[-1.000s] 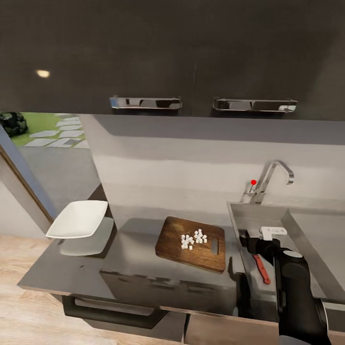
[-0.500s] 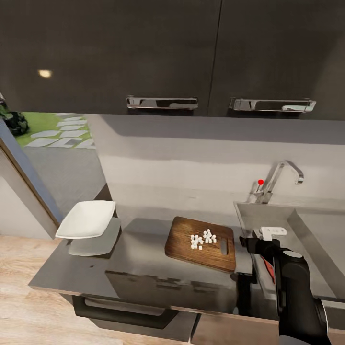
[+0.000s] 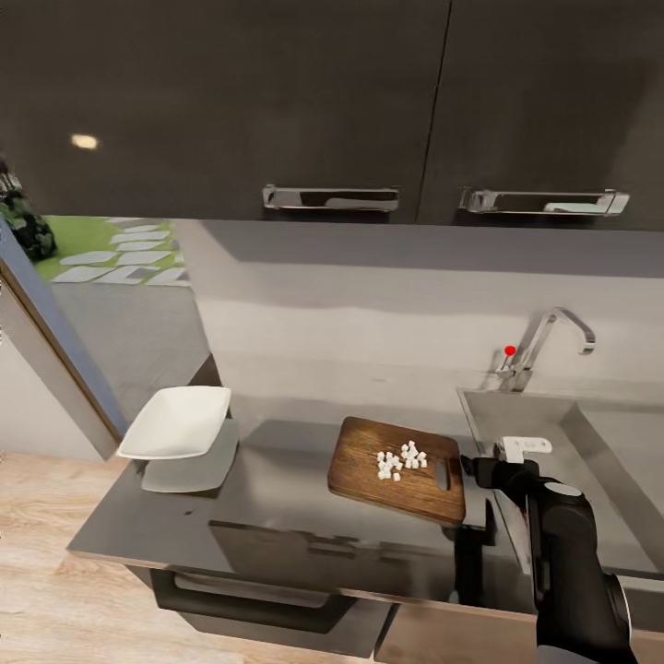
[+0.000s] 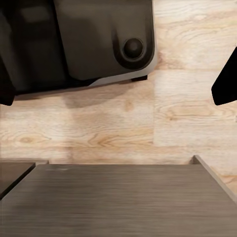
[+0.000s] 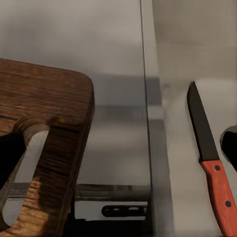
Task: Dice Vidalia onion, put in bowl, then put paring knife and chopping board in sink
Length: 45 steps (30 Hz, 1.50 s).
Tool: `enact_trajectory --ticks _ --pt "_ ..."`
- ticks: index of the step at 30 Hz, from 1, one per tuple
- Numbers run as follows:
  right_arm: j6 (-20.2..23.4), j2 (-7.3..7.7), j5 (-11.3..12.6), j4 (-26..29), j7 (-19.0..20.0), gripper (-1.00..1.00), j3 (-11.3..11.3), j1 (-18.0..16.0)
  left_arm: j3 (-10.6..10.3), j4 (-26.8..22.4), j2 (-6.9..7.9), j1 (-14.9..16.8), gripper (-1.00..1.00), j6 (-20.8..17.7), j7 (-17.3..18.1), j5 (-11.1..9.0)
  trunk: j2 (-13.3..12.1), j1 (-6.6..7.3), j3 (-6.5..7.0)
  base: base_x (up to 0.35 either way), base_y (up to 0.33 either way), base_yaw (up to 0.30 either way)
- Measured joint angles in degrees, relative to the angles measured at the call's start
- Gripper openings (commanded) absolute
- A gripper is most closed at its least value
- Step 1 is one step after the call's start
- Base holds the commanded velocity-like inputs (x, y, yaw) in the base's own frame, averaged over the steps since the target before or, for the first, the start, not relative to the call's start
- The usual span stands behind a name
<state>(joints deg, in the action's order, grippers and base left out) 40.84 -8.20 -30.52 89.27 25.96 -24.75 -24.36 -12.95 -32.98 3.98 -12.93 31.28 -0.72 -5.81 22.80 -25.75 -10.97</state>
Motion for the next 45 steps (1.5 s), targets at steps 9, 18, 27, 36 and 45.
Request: enact_trajectory --ticks 9,18,27,36,45 --pt "0.01 -0.02 0.08 -0.05 0.00 1.00 0.07 0.00 -0.02 0.05 0.04 0.01 1.00 0.01 0.00 0.00 0.00 0.00 0.00 0.000 0.021 0.000" --pt "0.10 0.00 0.18 -0.05 0.00 1.00 0.01 0.00 -0.02 0.08 0.06 0.01 1.00 0.02 0.00 0.00 0.00 0.00 -0.35 0.000 0.001 0.000" --pt "0.07 0.00 0.18 -0.05 0.00 1.00 0.01 0.00 -0.02 0.10 -0.02 0.01 1.00 0.02 0.00 0.00 0.00 0.00 -1.17 0.000 0.042 0.000" --pt "0.09 0.00 0.18 -0.05 0.00 1.00 0.02 0.00 -0.02 0.10 -0.02 0.01 1.00 -0.02 0.00 0.00 0.00 0.00 -1.99 0.000 0.000 0.000" --pt "0.08 0.00 0.18 -0.05 0.00 1.00 0.04 0.00 -0.02 0.10 -0.02 0.01 1.00 -0.01 0.00 0.00 0.00 0.00 -2.82 0.000 0.001 0.000"
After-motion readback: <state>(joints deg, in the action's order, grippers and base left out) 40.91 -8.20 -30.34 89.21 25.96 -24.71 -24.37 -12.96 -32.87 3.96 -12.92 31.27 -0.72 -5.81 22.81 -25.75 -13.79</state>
